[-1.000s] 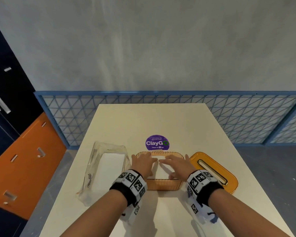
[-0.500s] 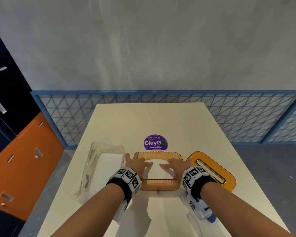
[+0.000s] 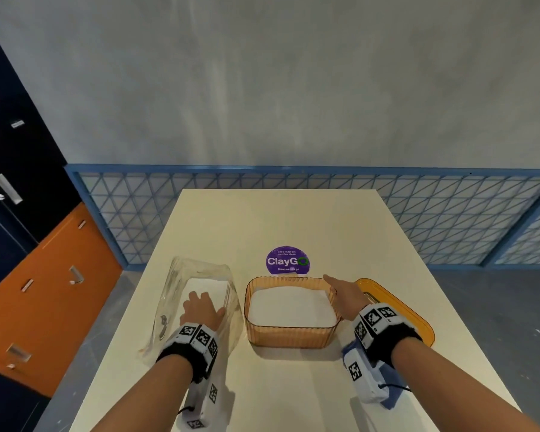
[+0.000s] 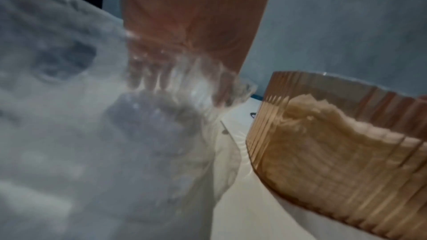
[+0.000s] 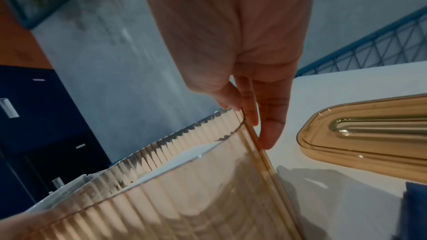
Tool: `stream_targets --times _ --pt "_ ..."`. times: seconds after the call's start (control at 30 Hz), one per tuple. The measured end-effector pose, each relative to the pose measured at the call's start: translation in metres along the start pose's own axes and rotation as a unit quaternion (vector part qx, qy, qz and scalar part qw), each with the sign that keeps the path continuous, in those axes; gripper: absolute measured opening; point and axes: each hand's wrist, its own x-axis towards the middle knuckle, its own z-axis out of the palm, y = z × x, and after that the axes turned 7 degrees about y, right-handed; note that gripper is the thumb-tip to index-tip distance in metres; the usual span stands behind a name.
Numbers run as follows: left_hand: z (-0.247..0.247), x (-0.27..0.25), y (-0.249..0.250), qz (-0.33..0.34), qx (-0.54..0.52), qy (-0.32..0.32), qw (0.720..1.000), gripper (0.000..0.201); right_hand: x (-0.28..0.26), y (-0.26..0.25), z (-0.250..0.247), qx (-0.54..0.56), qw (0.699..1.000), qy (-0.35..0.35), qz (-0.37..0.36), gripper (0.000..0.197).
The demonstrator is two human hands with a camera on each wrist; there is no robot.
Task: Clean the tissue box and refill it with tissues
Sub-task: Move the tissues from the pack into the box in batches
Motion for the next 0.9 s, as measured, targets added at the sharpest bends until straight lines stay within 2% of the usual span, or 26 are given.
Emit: stream_targets --times 0.1,0.33,0.6,0.77,0.9 --pt "0.014 -0.002 -0.002 -0.012 0.021 0.002 1.0 0.059 0.0 0.0 0.0 0.004 1.0 -0.005 0.012 0.06" --pt "0.018 -0.007 0.004 -0.029 0.007 0.039 0.999 0.04 -0.002 -0.002 0.0 -0.005 1.0 -0.011 0.016 0.059" --pt "0.016 -0.006 0.004 -0.033 0.002 0.025 0.999 0.033 -0.005 -0.005 -0.005 -0.032 0.999 -0.023 0.013 0.058" --pt "0.01 -0.01 0.007 -0.029 0.036 0.008 0.999 0.033 -0.004 -0.004 -0.005 -0.03 0.999 -0.029 0.011 0.06" --pt "-0.014 -0.013 0.004 -0.022 -0.015 0.027 0.999 0.031 -0.004 -0.003 -0.009 -0.039 0.999 -0.037 0.0 0.059"
